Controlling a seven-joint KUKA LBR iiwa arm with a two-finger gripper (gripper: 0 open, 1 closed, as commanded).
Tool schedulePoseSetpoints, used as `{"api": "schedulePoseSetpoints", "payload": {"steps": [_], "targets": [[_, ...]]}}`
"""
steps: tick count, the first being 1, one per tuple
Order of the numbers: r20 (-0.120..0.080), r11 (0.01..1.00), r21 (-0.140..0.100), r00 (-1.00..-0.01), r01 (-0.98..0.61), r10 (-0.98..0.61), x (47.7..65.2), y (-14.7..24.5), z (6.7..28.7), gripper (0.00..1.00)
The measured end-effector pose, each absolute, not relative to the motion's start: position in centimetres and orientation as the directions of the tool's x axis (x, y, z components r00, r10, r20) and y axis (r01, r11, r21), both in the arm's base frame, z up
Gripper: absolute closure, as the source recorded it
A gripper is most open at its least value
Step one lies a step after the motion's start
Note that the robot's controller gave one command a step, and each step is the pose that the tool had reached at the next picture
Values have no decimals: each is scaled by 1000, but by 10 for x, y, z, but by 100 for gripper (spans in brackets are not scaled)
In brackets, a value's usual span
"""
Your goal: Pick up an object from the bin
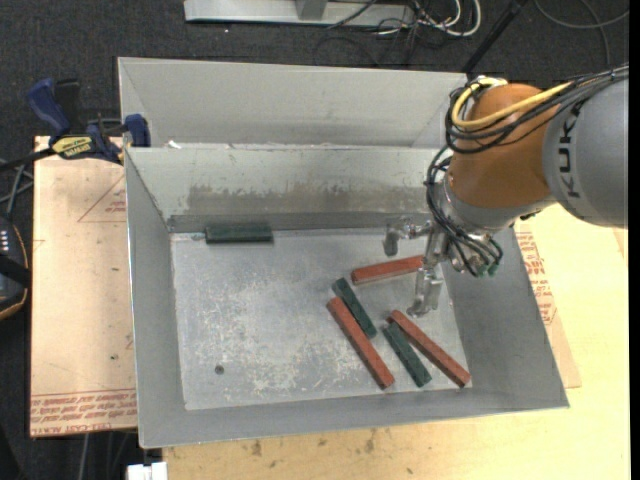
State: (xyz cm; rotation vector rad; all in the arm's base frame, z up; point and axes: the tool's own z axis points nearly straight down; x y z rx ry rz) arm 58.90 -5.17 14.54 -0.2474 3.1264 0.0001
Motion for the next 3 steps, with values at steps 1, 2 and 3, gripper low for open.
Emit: {"api": "schedulePoseSetpoints", "payload": {"steps": [1, 2, 3], "targets": [[-9, 980, -2, -980, -197, -197, 623, -61, 94, 0], [-3, 962, 0, -962, -272, -272, 627, -60, 71, 100], [-3, 962, 0, -962, -272, -272, 627, -60, 71, 100]]}}
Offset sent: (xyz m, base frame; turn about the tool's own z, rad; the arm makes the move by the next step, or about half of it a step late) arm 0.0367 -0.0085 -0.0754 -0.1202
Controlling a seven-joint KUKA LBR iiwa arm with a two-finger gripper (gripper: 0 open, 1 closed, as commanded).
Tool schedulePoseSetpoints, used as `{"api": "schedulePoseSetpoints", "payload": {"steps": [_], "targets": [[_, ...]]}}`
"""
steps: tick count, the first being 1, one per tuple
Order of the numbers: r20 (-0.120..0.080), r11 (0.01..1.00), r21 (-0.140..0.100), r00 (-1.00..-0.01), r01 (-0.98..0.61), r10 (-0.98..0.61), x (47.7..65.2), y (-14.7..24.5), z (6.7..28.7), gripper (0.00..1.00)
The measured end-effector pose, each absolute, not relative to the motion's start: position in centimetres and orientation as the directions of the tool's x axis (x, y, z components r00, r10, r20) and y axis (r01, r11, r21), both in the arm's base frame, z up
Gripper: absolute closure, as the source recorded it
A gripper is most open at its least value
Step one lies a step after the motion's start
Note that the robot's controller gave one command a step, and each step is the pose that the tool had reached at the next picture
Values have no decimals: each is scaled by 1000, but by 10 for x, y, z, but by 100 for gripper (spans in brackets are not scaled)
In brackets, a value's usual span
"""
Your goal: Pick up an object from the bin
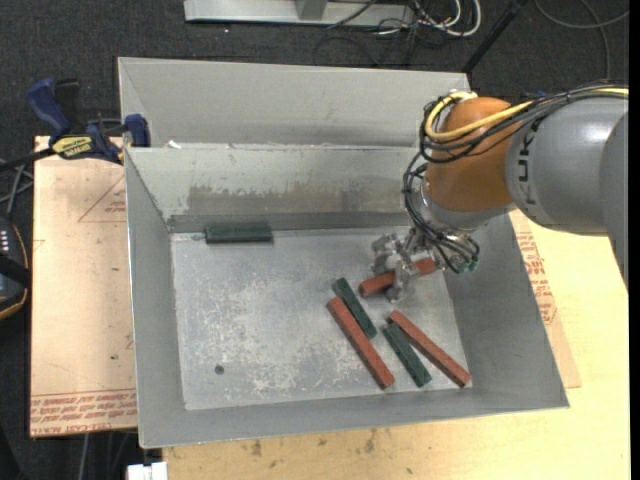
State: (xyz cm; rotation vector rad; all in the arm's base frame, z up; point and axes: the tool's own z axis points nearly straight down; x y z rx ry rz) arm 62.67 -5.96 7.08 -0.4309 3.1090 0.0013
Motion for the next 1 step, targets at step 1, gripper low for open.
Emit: {"api": "schedulePoseSetpoints", "payload": {"steps": [1], "targets": [[-3, 962, 0, -962, -272, -272, 578, -62, 199, 100]]}}
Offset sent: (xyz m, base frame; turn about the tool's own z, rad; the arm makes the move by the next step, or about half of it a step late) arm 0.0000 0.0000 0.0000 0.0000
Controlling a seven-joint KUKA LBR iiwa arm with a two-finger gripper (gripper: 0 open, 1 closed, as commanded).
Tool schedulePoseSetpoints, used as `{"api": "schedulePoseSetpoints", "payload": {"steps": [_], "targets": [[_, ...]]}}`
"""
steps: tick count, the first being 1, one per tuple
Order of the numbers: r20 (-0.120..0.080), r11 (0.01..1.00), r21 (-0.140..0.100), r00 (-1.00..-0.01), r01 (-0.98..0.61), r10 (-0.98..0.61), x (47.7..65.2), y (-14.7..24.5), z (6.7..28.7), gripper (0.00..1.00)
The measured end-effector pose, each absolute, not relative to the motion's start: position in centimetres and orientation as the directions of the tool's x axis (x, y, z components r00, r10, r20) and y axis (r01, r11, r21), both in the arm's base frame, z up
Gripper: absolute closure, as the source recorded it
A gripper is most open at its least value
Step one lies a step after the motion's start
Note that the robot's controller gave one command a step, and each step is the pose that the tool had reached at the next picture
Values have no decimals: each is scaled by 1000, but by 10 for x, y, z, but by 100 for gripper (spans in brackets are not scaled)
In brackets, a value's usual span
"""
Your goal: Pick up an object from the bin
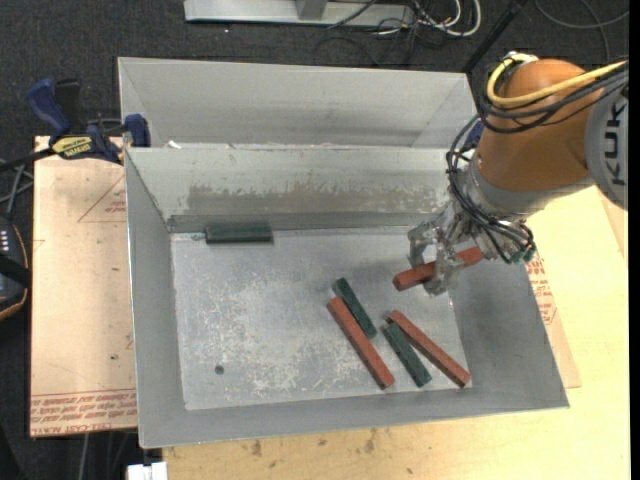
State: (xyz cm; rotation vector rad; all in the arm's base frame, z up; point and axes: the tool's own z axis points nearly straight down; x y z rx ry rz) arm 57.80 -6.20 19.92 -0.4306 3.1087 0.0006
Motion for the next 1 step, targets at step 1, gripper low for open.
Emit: {"api": "schedulePoseSetpoints", "payload": {"steps": [1], "targets": [[-3, 962, 0, -962, -272, -272, 578, -62, 199, 100]]}}
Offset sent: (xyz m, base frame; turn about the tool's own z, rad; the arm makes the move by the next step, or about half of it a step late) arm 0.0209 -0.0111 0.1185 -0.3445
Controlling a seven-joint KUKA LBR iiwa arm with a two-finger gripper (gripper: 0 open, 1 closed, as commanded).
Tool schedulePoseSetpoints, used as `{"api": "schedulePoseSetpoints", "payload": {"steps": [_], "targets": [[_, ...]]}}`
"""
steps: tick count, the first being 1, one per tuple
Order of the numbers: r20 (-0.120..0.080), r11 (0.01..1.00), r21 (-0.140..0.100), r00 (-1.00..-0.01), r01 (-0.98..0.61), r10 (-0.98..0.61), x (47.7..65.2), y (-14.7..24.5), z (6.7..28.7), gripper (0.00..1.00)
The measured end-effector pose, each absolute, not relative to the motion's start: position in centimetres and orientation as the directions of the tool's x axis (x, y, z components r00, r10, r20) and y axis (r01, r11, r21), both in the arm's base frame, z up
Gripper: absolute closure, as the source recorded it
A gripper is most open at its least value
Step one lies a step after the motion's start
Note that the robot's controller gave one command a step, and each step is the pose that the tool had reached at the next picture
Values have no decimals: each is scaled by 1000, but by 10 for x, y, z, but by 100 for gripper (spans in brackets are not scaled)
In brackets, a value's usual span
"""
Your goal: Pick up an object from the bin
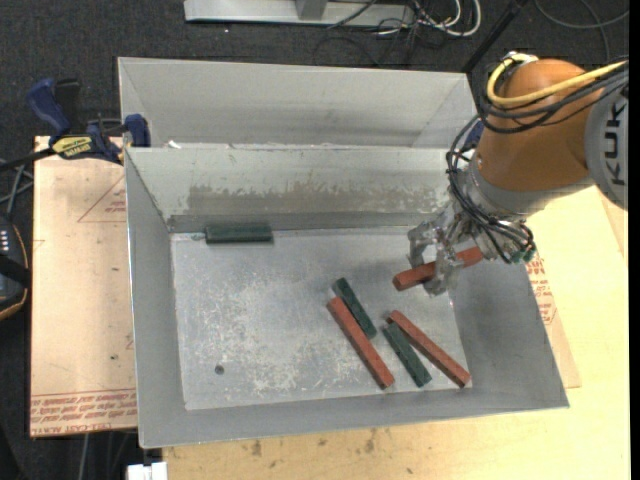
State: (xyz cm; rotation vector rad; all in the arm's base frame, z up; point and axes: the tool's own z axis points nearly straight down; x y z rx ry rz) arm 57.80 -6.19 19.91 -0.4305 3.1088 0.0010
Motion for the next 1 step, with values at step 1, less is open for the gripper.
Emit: {"api": "schedulePoseSetpoints", "payload": {"steps": [1], "targets": [[2, 936, 3, -936, -352, -352, 582, -64, 225, 100]]}}
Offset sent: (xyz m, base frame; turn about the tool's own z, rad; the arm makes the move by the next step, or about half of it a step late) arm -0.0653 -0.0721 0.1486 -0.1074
